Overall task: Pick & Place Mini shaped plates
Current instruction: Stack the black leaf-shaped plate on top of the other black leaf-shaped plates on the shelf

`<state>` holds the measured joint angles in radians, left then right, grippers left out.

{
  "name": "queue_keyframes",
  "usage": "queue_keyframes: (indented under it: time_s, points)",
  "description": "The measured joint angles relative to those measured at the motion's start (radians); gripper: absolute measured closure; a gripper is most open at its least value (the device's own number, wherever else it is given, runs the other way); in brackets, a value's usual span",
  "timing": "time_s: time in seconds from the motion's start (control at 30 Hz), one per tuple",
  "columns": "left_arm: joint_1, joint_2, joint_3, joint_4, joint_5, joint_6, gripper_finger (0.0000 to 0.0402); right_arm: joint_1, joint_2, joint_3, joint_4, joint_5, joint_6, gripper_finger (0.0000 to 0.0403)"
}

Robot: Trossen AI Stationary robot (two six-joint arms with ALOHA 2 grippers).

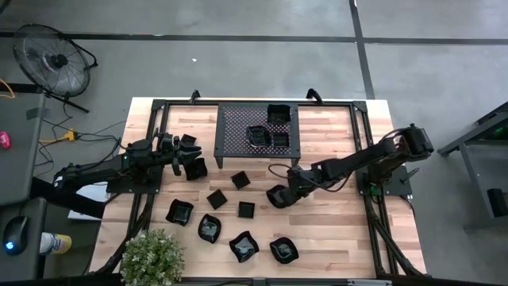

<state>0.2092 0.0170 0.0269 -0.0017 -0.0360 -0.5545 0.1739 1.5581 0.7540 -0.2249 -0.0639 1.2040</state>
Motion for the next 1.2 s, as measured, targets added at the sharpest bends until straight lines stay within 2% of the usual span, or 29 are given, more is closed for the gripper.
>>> queue_keyframes:
  time_s: [0.27, 0.67, 1.2]
  points:
    - [0.0, 0.0, 0.0, 0.0, 0.0, 0.0, 0.0277, 0.019, -0.147, 0.0, 0.001, -0.003, 0.01, 0.0401]
    - [0.0, 0.0, 0.0, 0.0, 0.0, 0.0, 0.0277, 0.065, -0.394, 0.0, -0.02, 0.202, -0.009, 0.0402]
    - [0.0, 0.0, 0.0, 0.007, -0.044, 0.0, 0.0277, 0.074, -0.421, 0.0, -0.03, 0.341, -0.039, 0.0403]
